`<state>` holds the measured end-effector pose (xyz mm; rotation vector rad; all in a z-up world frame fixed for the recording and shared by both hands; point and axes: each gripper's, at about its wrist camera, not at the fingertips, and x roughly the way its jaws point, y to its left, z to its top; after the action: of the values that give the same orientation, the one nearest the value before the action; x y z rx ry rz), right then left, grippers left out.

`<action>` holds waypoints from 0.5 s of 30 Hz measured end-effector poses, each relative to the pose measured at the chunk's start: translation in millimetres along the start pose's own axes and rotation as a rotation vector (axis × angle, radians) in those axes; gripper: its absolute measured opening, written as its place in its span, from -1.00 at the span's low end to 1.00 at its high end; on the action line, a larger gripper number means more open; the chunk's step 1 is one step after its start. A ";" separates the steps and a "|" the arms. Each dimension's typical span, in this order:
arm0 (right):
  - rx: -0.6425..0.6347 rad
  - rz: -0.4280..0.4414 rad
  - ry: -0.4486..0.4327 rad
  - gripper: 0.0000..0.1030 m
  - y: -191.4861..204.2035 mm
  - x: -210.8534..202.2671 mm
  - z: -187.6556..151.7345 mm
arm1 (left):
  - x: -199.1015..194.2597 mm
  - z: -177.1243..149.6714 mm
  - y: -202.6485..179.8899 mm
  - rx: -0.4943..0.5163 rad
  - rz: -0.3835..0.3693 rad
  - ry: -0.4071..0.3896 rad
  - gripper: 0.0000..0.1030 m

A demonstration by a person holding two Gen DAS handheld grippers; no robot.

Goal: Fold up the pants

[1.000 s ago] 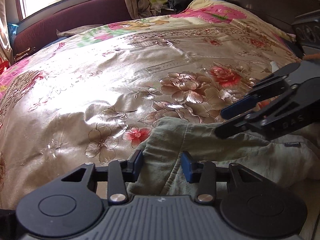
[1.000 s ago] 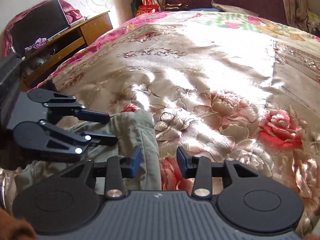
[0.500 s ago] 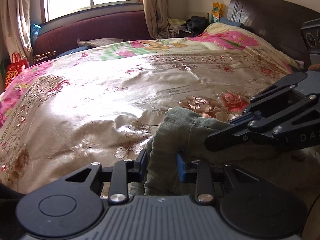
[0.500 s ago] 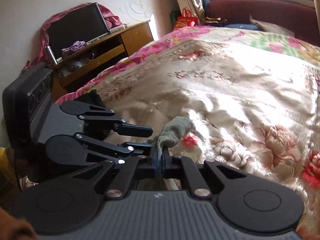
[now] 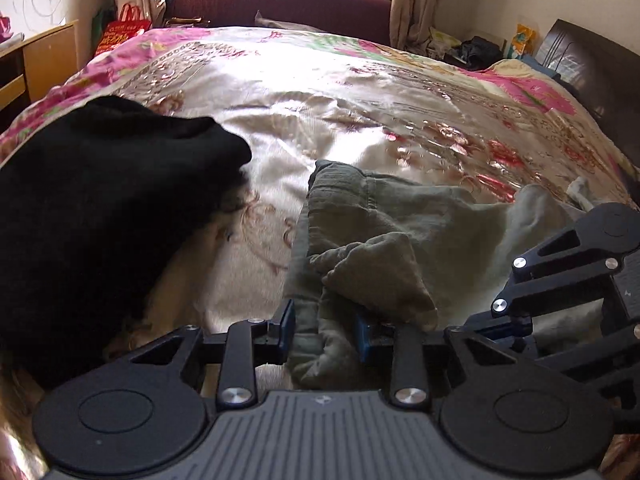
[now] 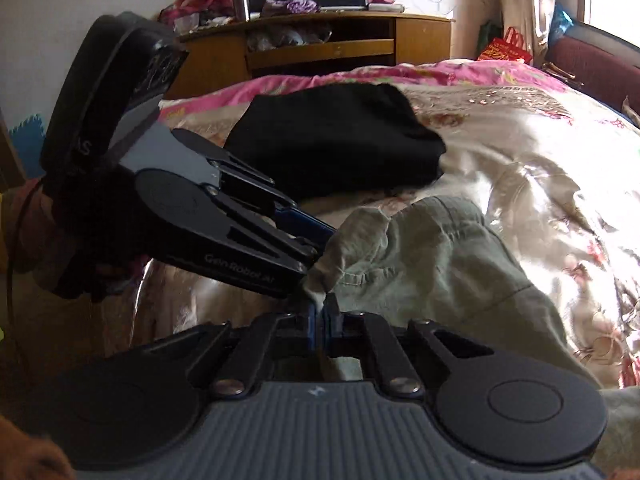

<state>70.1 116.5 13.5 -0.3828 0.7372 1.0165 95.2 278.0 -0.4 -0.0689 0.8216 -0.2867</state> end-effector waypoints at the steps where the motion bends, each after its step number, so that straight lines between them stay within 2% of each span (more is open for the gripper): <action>1: -0.039 -0.007 0.005 -0.89 10.1 1.7 -3.3 | -4.7 -5.0 2.1 -0.013 -0.004 -0.009 -0.12; 3: -0.084 -0.025 -0.004 -0.89 23.5 0.4 -6.5 | -13.7 -9.9 4.8 -0.029 0.000 -0.032 -0.12; 10: -0.109 -0.099 0.037 -0.79 33.8 22.8 -9.2 | -46.8 -9.9 24.9 -0.146 0.114 -0.135 -0.12; 12: -0.109 -0.125 0.020 -0.78 39.5 22.7 -10.9 | -55.8 -6.1 16.0 -0.140 0.099 -0.173 -0.12; 15: -0.108 -0.150 0.013 -0.75 44.5 21.5 -13.9 | -54.1 -0.5 -7.7 -0.084 0.041 -0.171 -0.11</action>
<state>33.0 143.4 -9.7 -0.5313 0.6570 0.9145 58.2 285.7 39.1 -0.1527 0.6647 -0.2044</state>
